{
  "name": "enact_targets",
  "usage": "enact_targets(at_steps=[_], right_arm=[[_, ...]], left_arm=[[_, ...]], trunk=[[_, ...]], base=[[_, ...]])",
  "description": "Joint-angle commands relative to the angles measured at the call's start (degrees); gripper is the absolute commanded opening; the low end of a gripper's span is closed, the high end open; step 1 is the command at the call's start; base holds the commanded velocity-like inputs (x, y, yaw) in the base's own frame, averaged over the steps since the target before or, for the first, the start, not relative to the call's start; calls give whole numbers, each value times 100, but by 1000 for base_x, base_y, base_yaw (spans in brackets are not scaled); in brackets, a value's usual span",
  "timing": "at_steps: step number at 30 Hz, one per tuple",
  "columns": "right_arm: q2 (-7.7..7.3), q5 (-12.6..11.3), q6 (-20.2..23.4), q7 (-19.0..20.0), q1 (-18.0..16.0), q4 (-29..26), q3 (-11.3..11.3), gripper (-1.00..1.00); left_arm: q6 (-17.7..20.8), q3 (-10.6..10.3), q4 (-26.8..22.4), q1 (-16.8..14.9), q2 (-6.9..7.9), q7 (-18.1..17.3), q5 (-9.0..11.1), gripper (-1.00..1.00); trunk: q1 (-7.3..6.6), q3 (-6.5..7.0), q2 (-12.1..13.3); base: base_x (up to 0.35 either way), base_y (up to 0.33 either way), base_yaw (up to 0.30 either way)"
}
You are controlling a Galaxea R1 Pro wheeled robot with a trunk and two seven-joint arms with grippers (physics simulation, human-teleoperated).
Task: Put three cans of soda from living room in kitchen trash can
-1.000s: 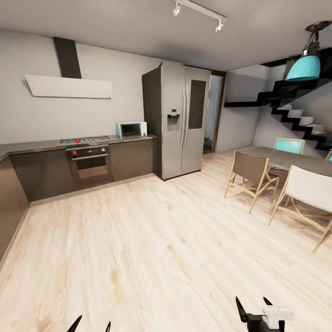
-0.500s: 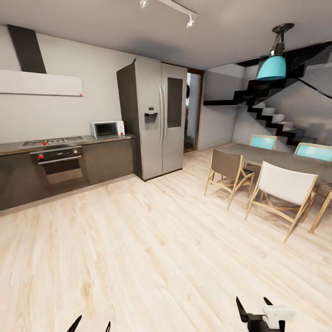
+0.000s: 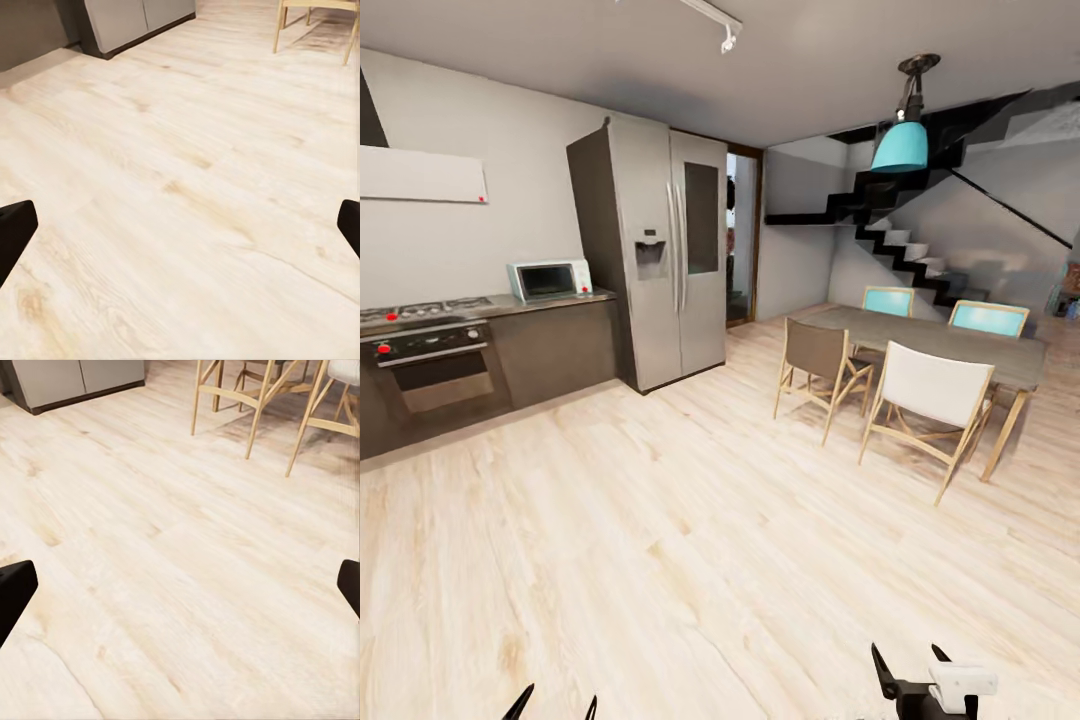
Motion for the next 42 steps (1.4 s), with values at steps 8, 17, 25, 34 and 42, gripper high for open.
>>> enact_targets(at_steps=[8, 17, 25, 34, 42], right_arm=[[0, 0, 0, 0, -2, 0, 0, 100], [8, 0, 0, 0, -1, 0, 0, 100], [9, 0, 0, 0, -1, 0, 0, 100], [16, 0, 0, 0, -1, 0, 7, 100], [17, -22, 0, -8, -4, 0, 8, 100]], left_arm=[[28, -21, 0, -2, 0, -6, -5, 100], [24, -44, 7, 0, 0, -9, -6, 100], [17, -45, 8, -2, 0, -7, -9, 100], [12, -49, 8, -2, -3, -3, -19, 100], [14, -57, 8, 0, -8, -3, -37, 100]], trunk=[[0, -31, 0], [0, -50, 0], [0, -51, 0], [0, -51, 0], [0, -47, 0]], base=[[78, 272, -218], [117, 302, -87], [211, 266, -4], [263, 222, 0], [318, 42, -159]])
